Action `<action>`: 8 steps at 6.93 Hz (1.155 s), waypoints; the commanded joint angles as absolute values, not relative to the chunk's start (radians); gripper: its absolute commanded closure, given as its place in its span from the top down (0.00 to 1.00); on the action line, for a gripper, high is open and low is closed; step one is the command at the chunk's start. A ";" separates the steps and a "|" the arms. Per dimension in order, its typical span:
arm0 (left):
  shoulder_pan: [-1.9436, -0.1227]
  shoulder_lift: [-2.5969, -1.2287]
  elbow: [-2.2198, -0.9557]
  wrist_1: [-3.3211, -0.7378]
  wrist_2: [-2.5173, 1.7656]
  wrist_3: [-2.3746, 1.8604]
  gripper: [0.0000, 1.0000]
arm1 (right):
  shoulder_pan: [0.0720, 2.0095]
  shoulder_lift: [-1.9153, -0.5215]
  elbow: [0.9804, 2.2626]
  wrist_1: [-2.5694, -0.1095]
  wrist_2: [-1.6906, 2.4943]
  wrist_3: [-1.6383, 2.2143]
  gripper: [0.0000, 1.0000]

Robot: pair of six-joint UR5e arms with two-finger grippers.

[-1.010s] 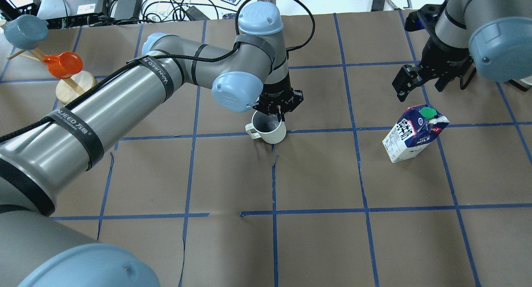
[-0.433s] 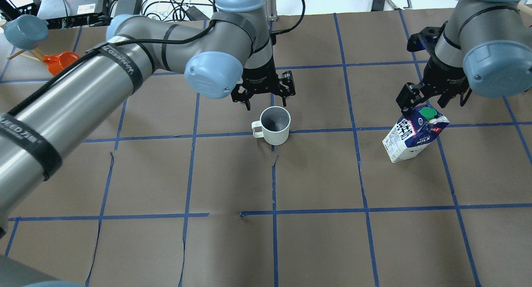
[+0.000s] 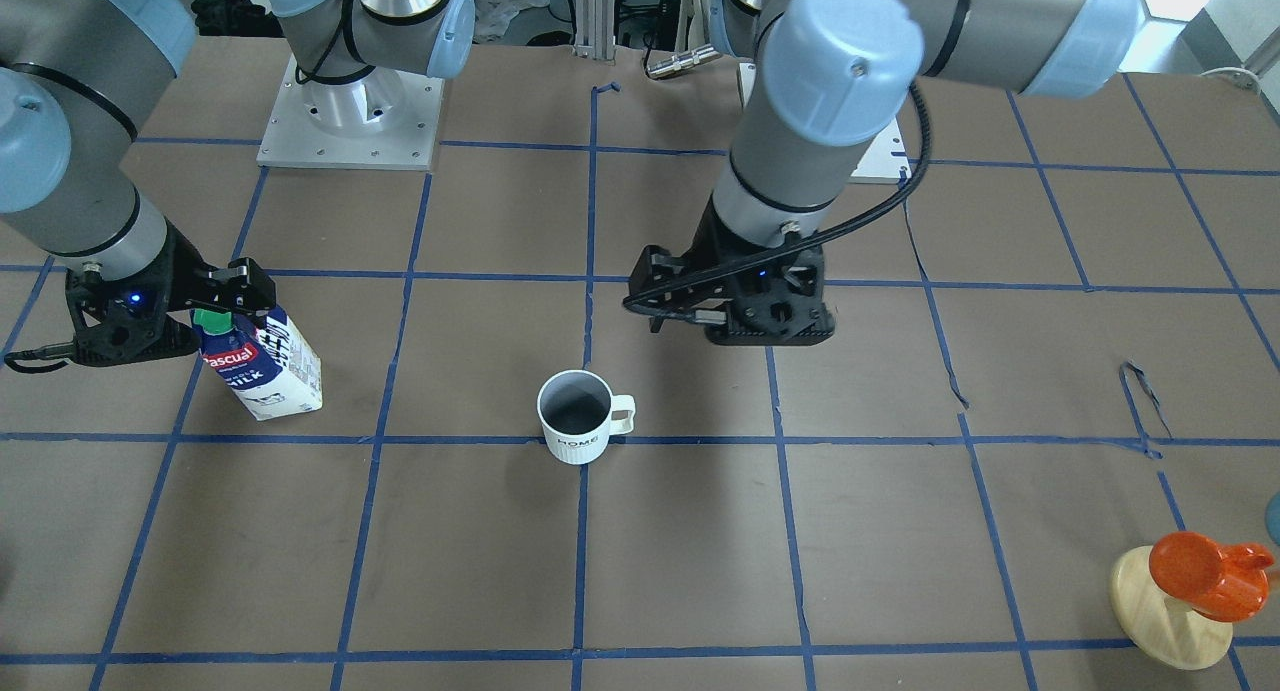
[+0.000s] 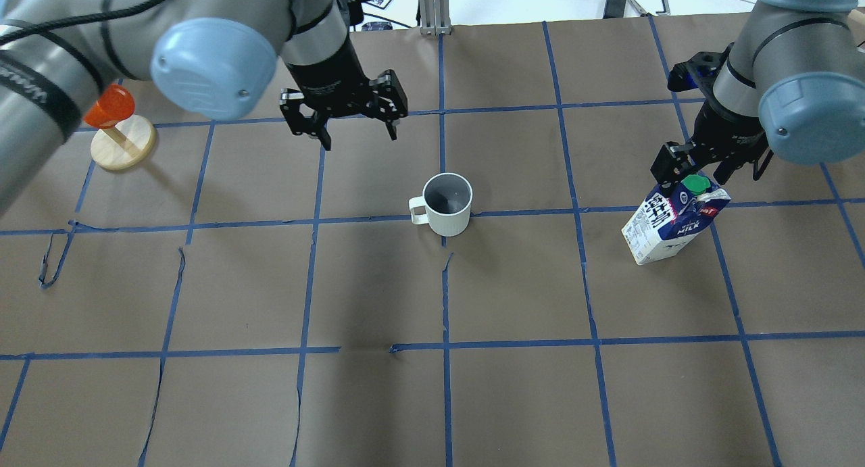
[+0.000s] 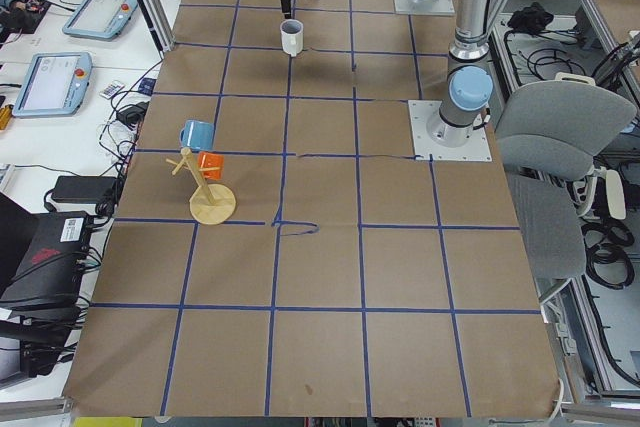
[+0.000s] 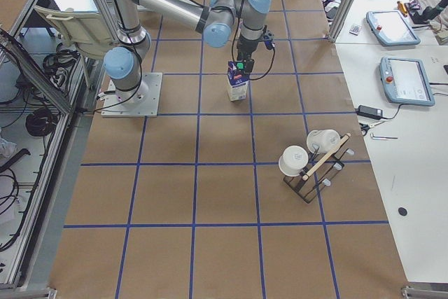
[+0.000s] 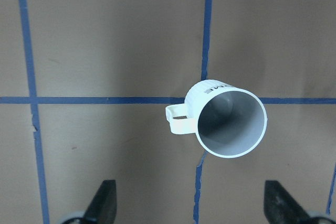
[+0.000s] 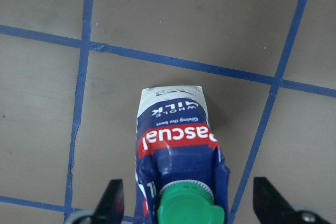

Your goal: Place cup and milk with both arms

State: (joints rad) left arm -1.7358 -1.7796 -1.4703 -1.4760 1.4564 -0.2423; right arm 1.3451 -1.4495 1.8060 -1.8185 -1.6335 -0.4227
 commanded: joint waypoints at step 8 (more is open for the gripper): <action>-1.594 -1.598 -1.535 -1.543 1.540 0.044 1.00 | 1.365 -1.460 1.767 -1.772 -1.600 -0.333 0.17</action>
State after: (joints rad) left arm -1.6007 -1.6011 -1.5355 -1.5538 1.5122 0.0262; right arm 1.3516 -1.4581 1.7883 -1.7816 -1.6156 -0.3864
